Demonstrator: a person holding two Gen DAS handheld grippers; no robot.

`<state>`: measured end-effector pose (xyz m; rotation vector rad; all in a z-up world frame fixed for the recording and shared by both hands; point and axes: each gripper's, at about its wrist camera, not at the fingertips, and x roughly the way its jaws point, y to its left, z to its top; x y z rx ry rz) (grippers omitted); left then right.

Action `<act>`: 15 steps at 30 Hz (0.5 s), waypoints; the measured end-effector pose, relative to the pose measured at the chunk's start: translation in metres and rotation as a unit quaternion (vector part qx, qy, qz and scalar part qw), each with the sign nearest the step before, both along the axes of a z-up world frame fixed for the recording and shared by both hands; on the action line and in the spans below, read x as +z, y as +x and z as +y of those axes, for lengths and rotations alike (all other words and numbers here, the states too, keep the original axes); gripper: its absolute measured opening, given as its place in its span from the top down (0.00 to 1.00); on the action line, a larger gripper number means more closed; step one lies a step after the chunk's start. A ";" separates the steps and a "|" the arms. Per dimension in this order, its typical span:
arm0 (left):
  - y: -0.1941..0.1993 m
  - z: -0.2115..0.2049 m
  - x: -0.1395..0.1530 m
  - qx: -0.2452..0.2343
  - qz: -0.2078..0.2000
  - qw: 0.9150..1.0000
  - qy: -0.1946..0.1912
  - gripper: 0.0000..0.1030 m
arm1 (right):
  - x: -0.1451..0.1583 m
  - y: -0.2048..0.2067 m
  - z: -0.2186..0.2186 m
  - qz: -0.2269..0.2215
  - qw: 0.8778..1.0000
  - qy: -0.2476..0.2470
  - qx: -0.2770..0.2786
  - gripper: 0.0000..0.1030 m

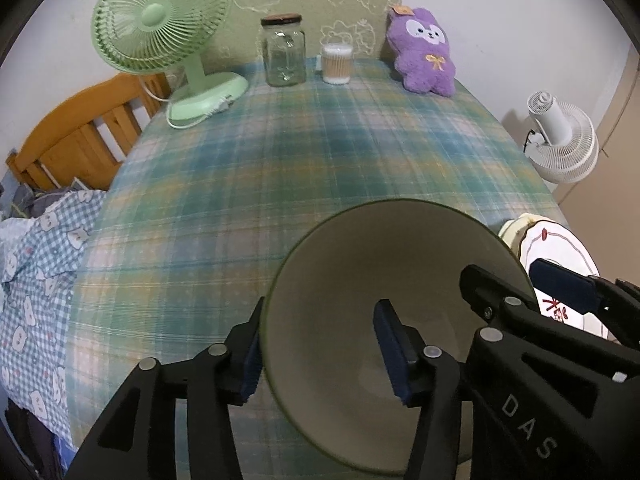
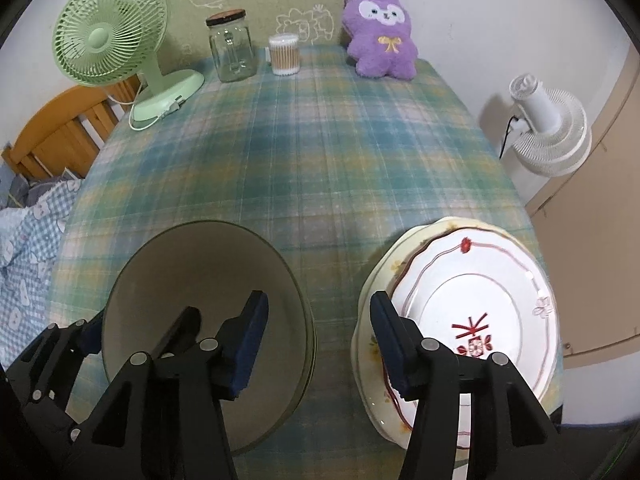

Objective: Organize plates and bowls
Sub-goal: 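Tilt the held bowl and bring it over the red-patterned plate stack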

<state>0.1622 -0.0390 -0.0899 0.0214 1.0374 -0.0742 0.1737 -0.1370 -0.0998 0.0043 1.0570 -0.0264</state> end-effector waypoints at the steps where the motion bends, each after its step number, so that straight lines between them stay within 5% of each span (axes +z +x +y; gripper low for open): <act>1: 0.002 0.000 -0.002 0.000 0.003 1.000 0.000 0.45 | -0.002 0.002 -0.001 0.003 1.000 0.004 0.000 0.45; 15: 0.011 0.000 -0.018 0.002 0.033 0.999 -0.022 0.44 | -0.027 0.015 -0.002 0.028 0.998 0.049 0.008 0.45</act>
